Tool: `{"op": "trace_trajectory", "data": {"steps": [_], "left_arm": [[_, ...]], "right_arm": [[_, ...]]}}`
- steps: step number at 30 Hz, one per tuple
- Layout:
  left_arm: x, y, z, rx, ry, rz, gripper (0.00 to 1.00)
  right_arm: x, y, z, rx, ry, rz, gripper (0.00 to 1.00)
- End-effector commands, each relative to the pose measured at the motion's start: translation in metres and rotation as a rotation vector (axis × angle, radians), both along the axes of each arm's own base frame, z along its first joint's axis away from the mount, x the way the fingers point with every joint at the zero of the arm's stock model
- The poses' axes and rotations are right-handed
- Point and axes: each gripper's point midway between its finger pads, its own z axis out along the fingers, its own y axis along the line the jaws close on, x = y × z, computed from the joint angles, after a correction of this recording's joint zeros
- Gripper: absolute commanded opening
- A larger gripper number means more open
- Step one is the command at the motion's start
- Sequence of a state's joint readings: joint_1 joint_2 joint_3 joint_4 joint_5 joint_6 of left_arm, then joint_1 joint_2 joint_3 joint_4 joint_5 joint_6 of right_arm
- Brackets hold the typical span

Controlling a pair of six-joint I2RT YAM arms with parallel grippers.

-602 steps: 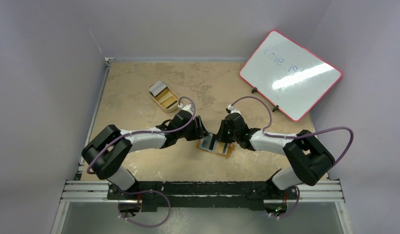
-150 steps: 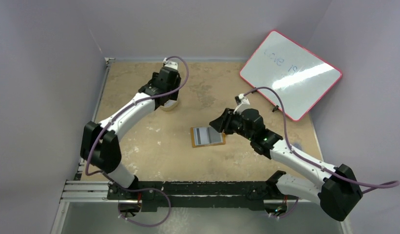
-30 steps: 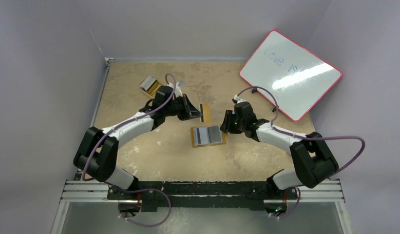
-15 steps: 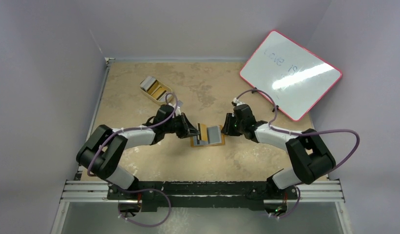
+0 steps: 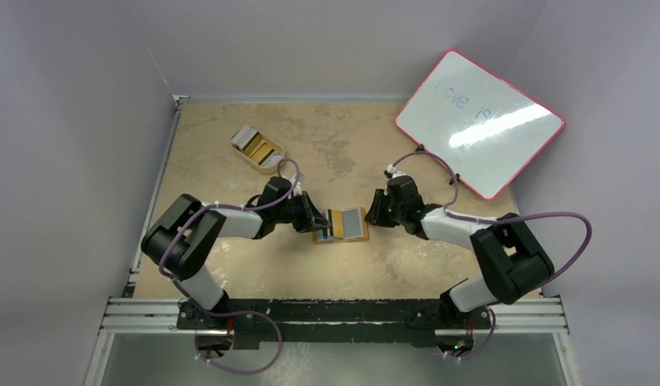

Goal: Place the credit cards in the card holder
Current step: Insert the credit card into the card holder.

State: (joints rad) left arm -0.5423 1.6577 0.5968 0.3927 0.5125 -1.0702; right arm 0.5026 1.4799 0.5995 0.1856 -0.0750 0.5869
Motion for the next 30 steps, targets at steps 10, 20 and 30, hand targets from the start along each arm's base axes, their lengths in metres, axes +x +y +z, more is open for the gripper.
{"op": "trace_trajectory", "data": {"steps": [10,20,30], "left_arm": [[0.001,-0.001,-0.013,0.037,-0.017,-0.002,0.00],[0.003,-0.005,-0.023,0.068,-0.012,0.008,0.00],[0.004,-0.014,-0.034,0.103,-0.014,-0.003,0.00]], "right_arm": [[-0.009,-0.002,-0.007,0.006,0.032,0.005,0.32],[-0.010,-0.001,-0.007,0.014,0.032,0.006,0.32],[-0.011,0.001,-0.007,0.025,0.035,0.009,0.32]]}}
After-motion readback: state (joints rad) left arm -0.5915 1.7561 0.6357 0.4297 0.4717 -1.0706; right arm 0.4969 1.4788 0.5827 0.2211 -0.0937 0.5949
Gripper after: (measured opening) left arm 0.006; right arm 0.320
